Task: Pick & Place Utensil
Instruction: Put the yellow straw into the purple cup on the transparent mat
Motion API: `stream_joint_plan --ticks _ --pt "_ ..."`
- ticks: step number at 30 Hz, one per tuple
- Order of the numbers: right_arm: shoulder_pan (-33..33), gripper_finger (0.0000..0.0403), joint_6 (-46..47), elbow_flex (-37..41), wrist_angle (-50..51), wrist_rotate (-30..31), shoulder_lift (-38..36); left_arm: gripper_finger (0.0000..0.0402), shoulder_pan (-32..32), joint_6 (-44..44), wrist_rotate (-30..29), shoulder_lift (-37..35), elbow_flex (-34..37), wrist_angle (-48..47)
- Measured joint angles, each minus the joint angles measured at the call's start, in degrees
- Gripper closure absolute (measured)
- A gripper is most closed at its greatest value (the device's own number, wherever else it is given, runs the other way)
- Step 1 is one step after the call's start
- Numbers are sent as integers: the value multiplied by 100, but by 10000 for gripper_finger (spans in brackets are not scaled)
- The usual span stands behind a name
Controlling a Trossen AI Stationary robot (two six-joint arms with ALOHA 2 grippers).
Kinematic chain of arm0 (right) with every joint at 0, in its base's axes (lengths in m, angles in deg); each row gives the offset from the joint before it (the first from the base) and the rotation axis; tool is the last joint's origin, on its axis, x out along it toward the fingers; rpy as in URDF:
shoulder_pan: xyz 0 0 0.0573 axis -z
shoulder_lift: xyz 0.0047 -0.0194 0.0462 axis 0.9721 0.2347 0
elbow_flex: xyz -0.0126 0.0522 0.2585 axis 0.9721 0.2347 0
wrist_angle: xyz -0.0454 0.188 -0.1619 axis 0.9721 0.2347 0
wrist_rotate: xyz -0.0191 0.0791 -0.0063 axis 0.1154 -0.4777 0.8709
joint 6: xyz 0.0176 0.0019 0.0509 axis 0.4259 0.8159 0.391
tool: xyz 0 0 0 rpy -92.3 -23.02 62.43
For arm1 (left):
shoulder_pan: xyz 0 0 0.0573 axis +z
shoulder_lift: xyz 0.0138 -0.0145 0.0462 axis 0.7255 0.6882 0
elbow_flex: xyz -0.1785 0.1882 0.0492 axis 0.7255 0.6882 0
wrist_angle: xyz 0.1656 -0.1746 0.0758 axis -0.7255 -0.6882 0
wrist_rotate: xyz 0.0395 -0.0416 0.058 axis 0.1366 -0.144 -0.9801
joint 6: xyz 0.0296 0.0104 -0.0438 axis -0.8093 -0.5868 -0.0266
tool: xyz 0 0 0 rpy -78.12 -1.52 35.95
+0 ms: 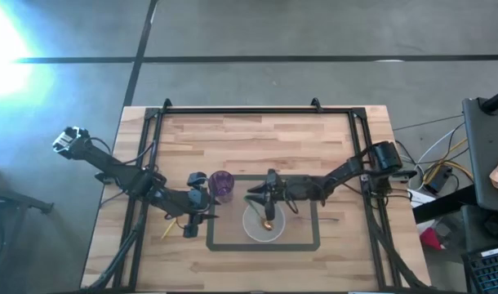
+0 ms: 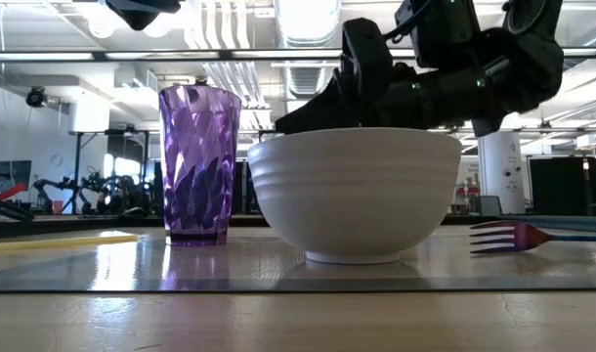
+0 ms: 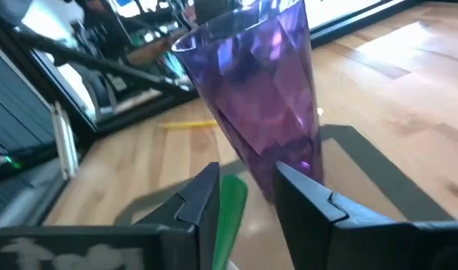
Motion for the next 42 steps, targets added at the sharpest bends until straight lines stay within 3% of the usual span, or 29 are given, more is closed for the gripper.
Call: stream_joint_plan --ticks 13,23,33,42 --pt "0 246 -966 11 1909 35 -1475 225 -4 680 293 -2 -4 -570" --pt "0 260 -1732 14 2920 90 -2923 225 -24 1551 466 -8 -90 -1481" --pt "5 275 -2278 14 3802 1096 -4155 225 -127 2880 399 -9 -94 -2729" --pt "0 266 -2045 22 4713 1420 -4491 225 -284 3966 333 -7 154 -3320"
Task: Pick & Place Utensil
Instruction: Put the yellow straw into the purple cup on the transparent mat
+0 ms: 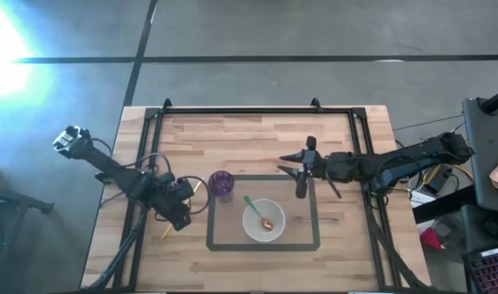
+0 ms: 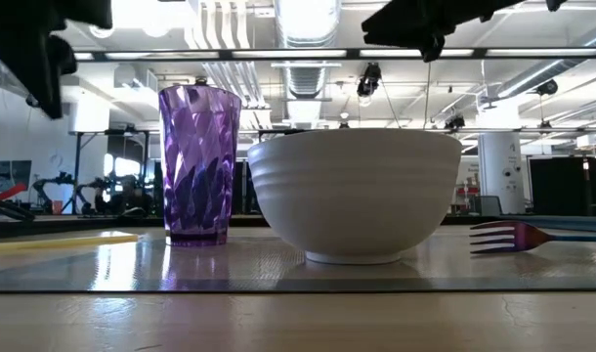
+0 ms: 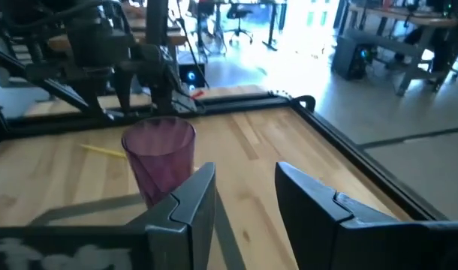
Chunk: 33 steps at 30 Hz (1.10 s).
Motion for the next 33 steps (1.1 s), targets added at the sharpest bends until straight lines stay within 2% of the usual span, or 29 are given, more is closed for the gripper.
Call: stream_joint_plan --ticks 10,14,23,33 --pt "0 279 76 9 72 40 90 225 -208 1379 44 1 830 62" --pt "0 282 95 9 70 40 90 225 -208 1693 40 1 1103 186" --pt "0 273 167 9 68 42 90 225 -201 2196 -153 1 1826 1187" --pt "0 289 178 9 68 42 90 225 -182 2664 -224 1 2405 1541"
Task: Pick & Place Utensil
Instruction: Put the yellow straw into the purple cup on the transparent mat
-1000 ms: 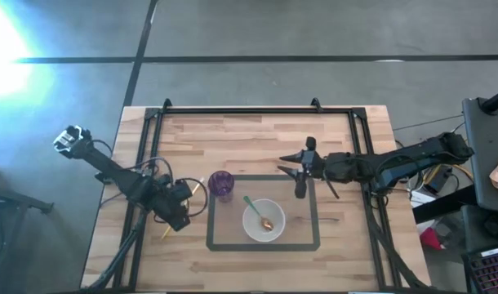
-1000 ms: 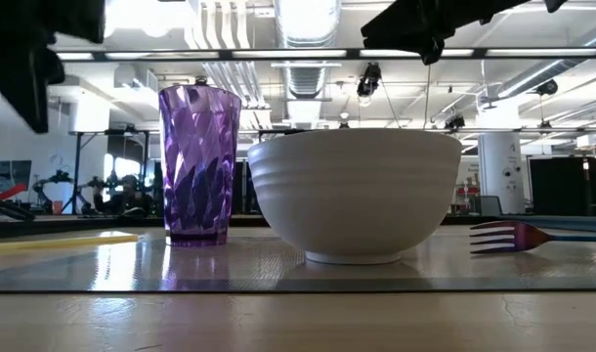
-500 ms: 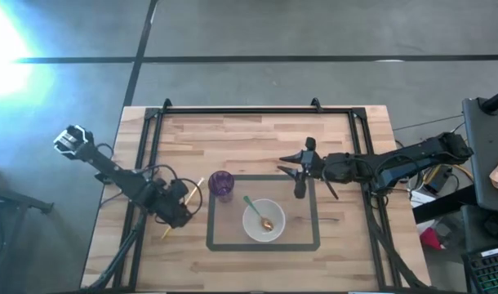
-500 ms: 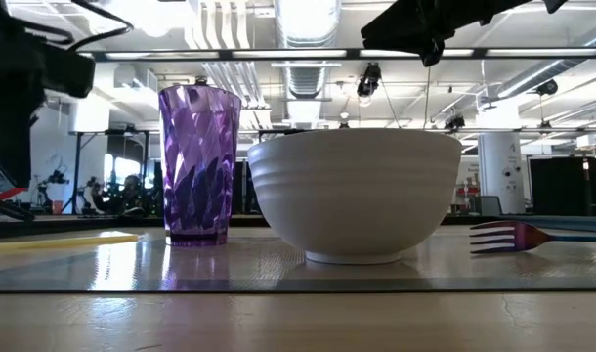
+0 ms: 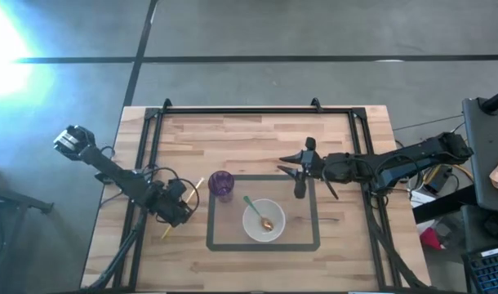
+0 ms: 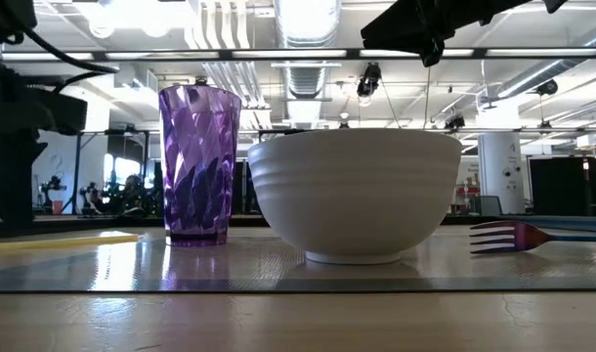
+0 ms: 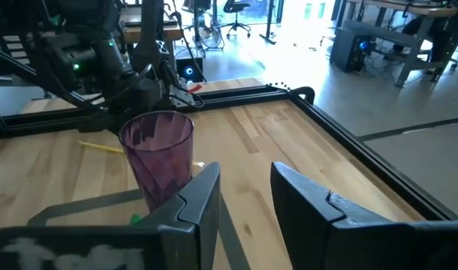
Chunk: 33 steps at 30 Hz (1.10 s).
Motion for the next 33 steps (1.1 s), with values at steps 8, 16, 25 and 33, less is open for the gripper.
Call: stream_joint_plan --ticks 8,16,25,33 --pt "2 298 0 0 0 0 2 225 146 -22 -42 5 237 369" --pt "2 292 0 0 0 0 2 225 234 -226 -42 318 251 703" --pt "2 295 0 0 2 -1 2 225 439 -182 64 722 234 715" --pt "2 310 0 0 6 -2 2 270 449 -201 165 767 240 533"
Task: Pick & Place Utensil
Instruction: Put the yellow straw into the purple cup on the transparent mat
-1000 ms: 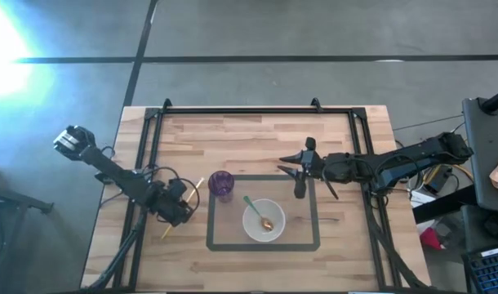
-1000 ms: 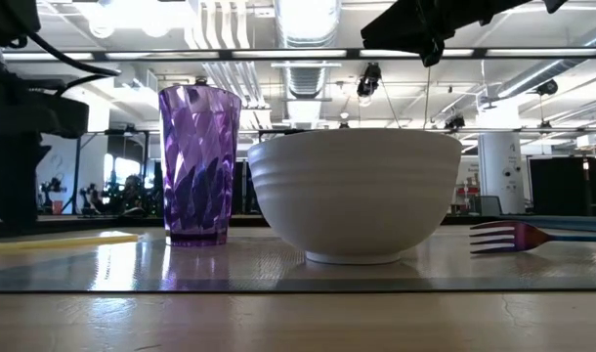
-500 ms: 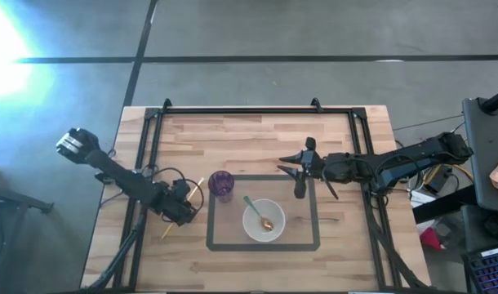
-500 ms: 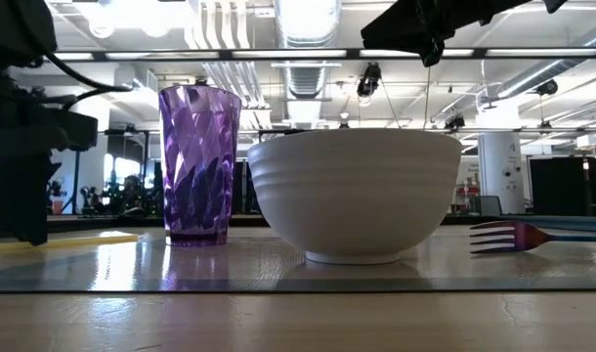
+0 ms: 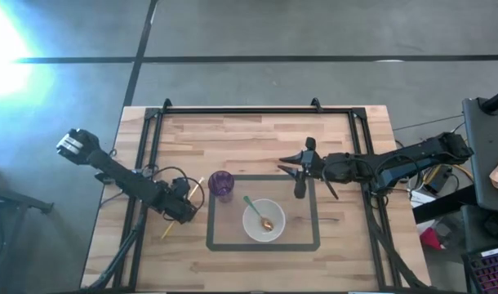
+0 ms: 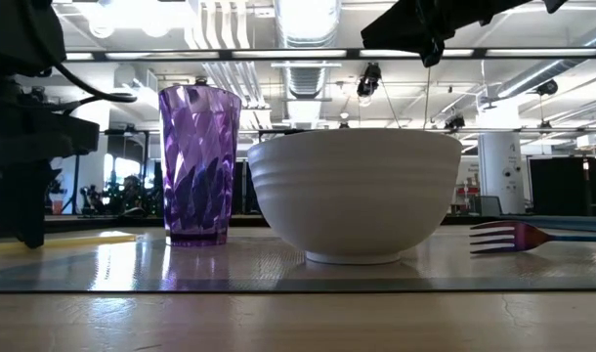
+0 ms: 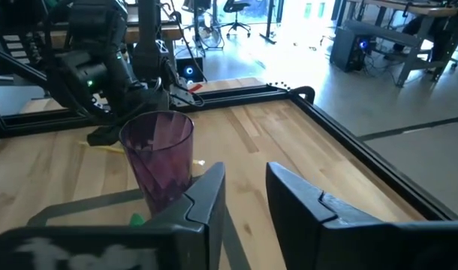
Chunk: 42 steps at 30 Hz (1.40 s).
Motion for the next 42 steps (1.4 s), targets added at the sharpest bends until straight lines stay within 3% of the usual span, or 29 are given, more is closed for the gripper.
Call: stream_joint_plan --ticks 10,22,31,42 --pt "0 324 63 0 35 0 0 393 0 -293 28 2 11 -133" --pt "-2 325 98 0 35 -2 2 401 -2 -554 -34 -315 -122 -360" --pt "-2 317 106 0 37 -2 2 401 0 -617 -844 -1046 -535 -1412" --pt "-2 337 105 0 35 -2 2 401 13 -932 -2830 -2292 -742 -1779"
